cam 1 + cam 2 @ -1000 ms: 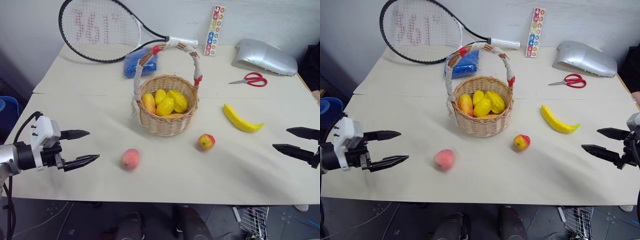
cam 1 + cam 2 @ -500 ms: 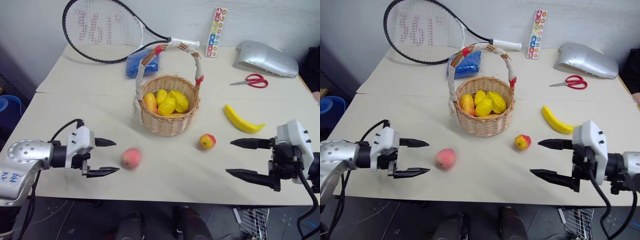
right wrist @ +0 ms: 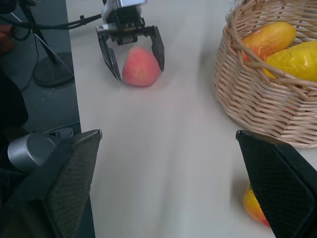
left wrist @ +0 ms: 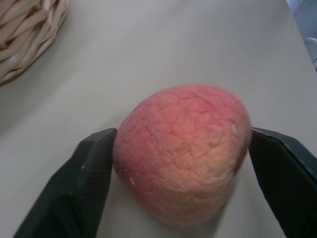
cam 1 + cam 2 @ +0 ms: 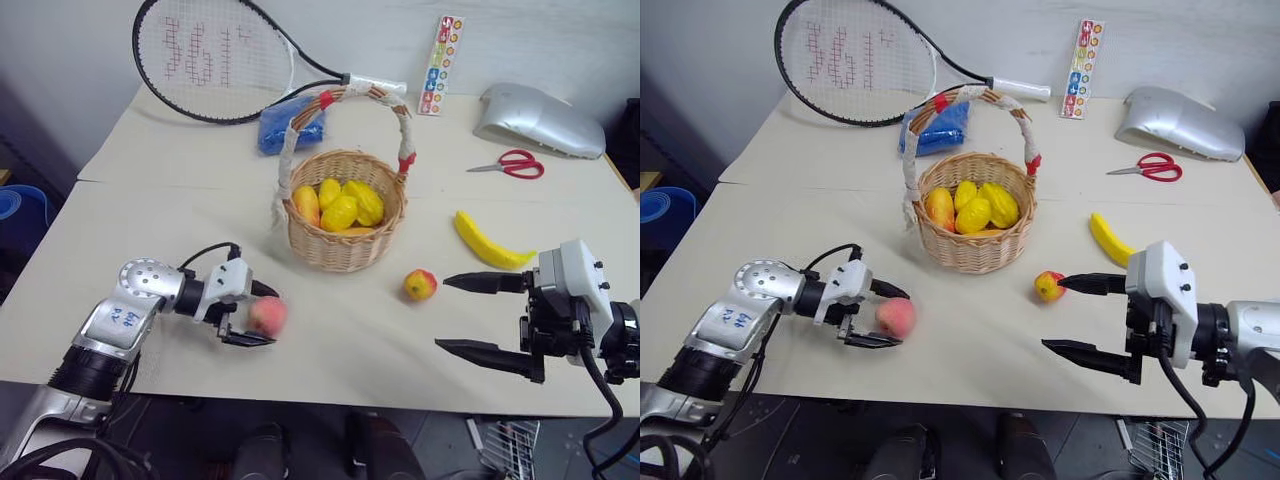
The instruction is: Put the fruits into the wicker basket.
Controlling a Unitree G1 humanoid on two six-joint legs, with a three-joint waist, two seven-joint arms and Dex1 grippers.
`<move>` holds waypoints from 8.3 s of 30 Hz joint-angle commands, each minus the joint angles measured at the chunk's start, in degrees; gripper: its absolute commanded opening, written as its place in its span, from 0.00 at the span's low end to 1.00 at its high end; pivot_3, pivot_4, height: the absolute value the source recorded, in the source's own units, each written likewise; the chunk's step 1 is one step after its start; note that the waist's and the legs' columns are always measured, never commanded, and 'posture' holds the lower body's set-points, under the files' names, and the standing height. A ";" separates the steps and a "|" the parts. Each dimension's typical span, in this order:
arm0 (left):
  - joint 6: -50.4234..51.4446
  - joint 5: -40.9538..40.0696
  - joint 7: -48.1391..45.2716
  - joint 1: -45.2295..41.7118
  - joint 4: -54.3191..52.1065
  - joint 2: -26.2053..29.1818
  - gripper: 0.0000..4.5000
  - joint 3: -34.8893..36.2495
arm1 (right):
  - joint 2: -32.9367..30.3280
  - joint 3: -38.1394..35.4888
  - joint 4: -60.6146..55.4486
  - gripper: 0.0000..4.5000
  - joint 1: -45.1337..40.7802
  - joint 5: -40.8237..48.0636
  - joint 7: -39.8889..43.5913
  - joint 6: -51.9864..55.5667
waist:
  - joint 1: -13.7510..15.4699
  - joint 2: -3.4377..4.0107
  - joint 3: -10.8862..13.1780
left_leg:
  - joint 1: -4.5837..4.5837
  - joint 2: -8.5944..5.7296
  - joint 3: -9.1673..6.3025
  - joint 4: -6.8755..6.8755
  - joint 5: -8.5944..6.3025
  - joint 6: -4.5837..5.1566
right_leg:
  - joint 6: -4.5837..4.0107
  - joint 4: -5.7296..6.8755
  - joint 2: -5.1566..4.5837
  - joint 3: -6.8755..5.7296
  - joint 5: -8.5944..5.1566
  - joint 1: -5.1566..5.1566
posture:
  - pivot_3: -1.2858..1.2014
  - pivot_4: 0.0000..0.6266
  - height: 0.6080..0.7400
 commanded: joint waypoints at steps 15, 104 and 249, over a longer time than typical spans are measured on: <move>31.23 -13.79 23.95 -22.10 -10.51 -10.84 0.60 10.89 | 3.46 -0.14 1.60 1.00 -1.48 -2.22 -6.09 -5.06 | 0.44 -0.10 0.05 | 0.00 -0.14 -0.18 0.33 0.01 0.05 | 0.19 0.13 0.17 -0.03 0.08 0.21 | 0.52 0.24 1.00; 24.61 -22.87 15.52 -8.50 -22.89 -1.70 1.00 17.14 | 8.70 -4.02 14.92 0.99 -9.33 -14.55 -11.63 0.72 | 0.27 -0.12 0.07 | -1.03 0.10 0.07 0.65 -0.08 -0.18 | 0.04 0.18 0.58 0.08 0.01 -0.80 | 0.52 0.24 1.00; 22.83 -25.44 11.88 -11.99 -17.37 -5.96 1.00 15.04 | 5.30 -22.49 35.40 1.00 3.32 -21.27 -12.88 -8.05 | -0.67 -0.13 0.06 | -0.80 0.12 1.44 0.68 0.27 -0.28 | 0.41 0.83 1.04 1.60 0.34 -1.57 | 0.52 0.24 1.00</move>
